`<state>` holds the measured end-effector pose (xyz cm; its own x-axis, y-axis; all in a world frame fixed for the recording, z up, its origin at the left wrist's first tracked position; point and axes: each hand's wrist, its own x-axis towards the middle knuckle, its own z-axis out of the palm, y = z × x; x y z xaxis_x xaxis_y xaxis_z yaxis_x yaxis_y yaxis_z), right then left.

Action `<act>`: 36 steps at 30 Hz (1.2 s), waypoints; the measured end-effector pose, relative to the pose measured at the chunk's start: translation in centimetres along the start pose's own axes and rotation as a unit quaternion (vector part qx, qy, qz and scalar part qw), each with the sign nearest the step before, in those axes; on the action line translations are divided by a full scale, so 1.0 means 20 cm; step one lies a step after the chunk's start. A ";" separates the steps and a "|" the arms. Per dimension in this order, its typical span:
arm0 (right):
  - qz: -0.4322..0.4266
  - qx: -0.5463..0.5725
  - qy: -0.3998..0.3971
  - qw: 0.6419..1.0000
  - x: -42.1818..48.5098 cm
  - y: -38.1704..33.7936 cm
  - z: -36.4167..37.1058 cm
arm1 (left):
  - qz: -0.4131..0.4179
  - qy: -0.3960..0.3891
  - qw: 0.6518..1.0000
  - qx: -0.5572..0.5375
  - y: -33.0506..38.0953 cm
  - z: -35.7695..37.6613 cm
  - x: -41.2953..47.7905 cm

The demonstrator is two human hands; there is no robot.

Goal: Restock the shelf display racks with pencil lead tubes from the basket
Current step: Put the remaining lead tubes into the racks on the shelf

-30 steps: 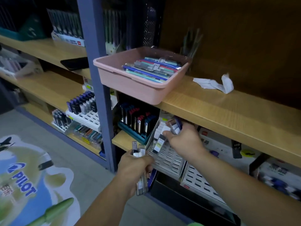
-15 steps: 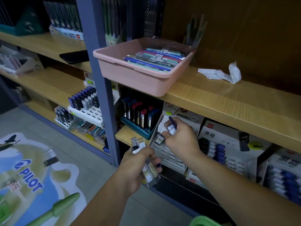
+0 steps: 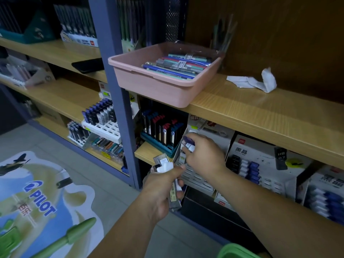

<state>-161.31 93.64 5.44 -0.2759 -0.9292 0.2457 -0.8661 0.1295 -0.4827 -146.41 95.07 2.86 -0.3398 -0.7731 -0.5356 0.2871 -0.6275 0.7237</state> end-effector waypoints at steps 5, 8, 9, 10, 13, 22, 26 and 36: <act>-0.008 -0.022 -0.005 1.000 -0.01 0.01 0.00 | -0.005 -0.010 0.999 0.049 0.00 -0.02 -0.01; 0.004 -0.032 -0.026 0.999 -0.01 0.03 -0.02 | -0.004 -0.030 0.997 0.070 0.00 -0.04 -0.01; 0.010 -0.015 -0.035 0.999 -0.01 0.02 -0.03 | -0.003 -0.036 0.996 0.080 0.00 -0.04 -0.02; 0.015 0.016 -0.041 0.999 0.00 0.02 -0.05 | -0.001 -0.043 0.995 0.092 0.00 -0.03 -0.02; 0.054 0.192 -0.096 0.975 -0.02 -0.02 -0.11 | 0.004 -0.065 0.989 0.129 0.01 -0.01 -0.04; 0.166 0.307 -0.175 0.921 -0.13 0.05 -0.26 | 0.006 -0.100 0.970 0.221 -0.01 0.03 -0.09; 0.246 0.373 -0.081 0.891 -0.16 0.11 -0.30 | 0.031 -0.056 0.986 0.152 0.00 -0.02 -0.07; 0.193 0.217 -0.262 0.920 -0.26 0.08 -0.36 | 0.086 0.010 0.992 0.093 0.04 0.00 -0.05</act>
<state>-164.23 101.15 9.48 -0.1911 -0.8970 -0.3985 -0.4655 0.4403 -0.7677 -145.88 95.25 3.94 -0.2827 -0.8697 -0.4045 0.1681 -0.4601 0.8718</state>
